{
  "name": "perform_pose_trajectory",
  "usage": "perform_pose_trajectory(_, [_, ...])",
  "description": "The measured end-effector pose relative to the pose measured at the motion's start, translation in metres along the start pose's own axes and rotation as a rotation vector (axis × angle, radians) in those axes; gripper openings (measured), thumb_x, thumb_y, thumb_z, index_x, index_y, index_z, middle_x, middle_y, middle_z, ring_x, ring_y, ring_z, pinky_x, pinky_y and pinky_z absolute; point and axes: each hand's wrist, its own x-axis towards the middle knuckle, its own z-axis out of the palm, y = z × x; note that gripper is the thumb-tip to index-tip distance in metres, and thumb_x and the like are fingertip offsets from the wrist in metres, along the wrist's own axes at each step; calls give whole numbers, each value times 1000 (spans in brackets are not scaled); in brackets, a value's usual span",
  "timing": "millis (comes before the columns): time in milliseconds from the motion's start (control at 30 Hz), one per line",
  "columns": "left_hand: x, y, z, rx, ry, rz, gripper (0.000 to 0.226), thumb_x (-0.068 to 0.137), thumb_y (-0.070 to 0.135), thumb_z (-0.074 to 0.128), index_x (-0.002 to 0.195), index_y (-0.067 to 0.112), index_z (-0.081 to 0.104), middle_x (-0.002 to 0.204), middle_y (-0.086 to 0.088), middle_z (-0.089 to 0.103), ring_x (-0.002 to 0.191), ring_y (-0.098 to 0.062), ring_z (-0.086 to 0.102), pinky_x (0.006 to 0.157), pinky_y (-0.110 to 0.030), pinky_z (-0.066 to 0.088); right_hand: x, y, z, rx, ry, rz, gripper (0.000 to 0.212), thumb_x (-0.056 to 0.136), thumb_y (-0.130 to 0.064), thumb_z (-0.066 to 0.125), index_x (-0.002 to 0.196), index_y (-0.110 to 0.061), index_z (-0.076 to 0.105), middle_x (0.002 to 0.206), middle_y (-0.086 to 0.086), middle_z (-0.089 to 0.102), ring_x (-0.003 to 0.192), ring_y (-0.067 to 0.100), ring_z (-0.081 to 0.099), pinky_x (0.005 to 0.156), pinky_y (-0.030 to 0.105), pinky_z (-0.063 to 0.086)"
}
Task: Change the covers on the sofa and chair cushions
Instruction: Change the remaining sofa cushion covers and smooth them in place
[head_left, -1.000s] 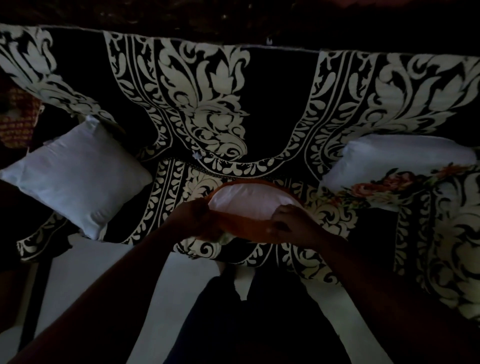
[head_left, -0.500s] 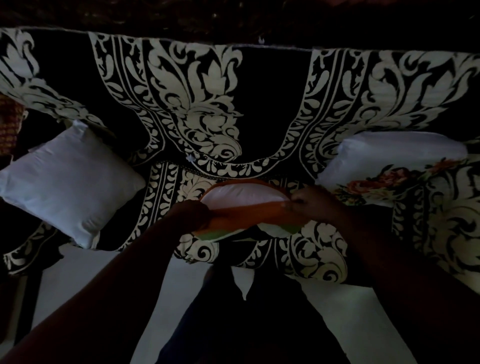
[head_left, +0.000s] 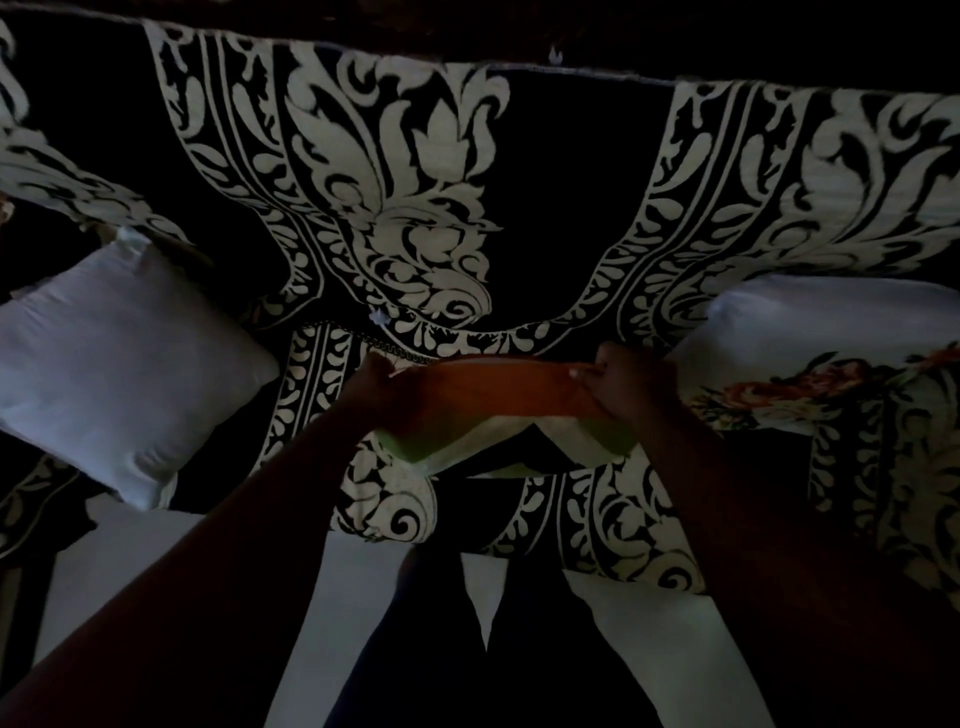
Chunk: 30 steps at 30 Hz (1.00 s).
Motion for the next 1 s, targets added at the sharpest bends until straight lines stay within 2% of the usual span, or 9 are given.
perform_pose_trajectory(100, [-5,4,4,248,379,226,54,95,56,55,128,14,49,123,-10,57,109,-29,57,89,-43,48,1,-2,-4,-186,314,-76,45,88,-48,64,117,-15,57,123,14,54,115,37,50,92,49,44])
perform_pose_trajectory(167, [-19,7,5,357,503,406,64,94,67,43,130,15,53,129,-14,56,118,-36,54,95,-51,46,-4,-1,-3,-121,372,-147,41,91,-49,59,115,-16,58,117,14,56,109,37,54,90,51,47])
perform_pose_trajectory(233, [-33,8,5,472,355,539,77,90,79,30,140,24,50,138,-8,55,124,-33,52,99,-51,45,-11,3,-1,19,300,-160,46,95,-59,45,115,-20,60,112,11,61,105,34,57,89,50,48])
perform_pose_trajectory(333, [-38,1,9,633,149,546,83,85,80,36,153,32,35,153,0,46,136,-29,46,108,-53,40,-23,18,3,224,228,-148,55,97,-61,38,128,-21,61,123,10,62,114,31,57,94,48,49])
perform_pose_trajectory(500, [-17,14,-10,511,112,391,39,92,56,59,118,27,66,113,-3,70,104,-27,66,83,-36,54,-26,27,-18,103,160,-235,62,92,-58,27,115,-16,67,109,12,67,99,36,62,80,43,51])
perform_pose_trajectory(633, [-7,47,-42,389,248,467,29,93,51,63,104,24,67,96,1,68,88,-22,65,76,-36,55,-9,21,-41,203,310,-159,41,99,-42,38,107,-14,67,104,14,66,96,35,62,76,38,48])
perform_pose_trajectory(800, [32,93,-61,569,242,425,33,97,46,57,114,21,68,113,-7,69,106,-31,64,77,-32,43,36,2,-52,-70,266,-127,27,103,-31,50,111,-13,67,113,14,66,108,36,61,84,38,46])
perform_pose_trajectory(900, [58,102,-61,536,246,385,33,97,47,54,116,24,68,116,-9,67,108,-33,63,83,-37,48,62,-5,-46,-168,378,-118,21,97,-26,59,100,-8,68,101,18,66,99,41,62,78,44,52])
perform_pose_trajectory(1000, [71,108,-60,525,401,513,32,98,39,57,117,16,69,116,-17,61,108,-40,58,82,-43,50,85,-7,-43,-177,539,-84,13,92,-20,60,97,-9,62,102,20,60,99,43,58,74,48,53])
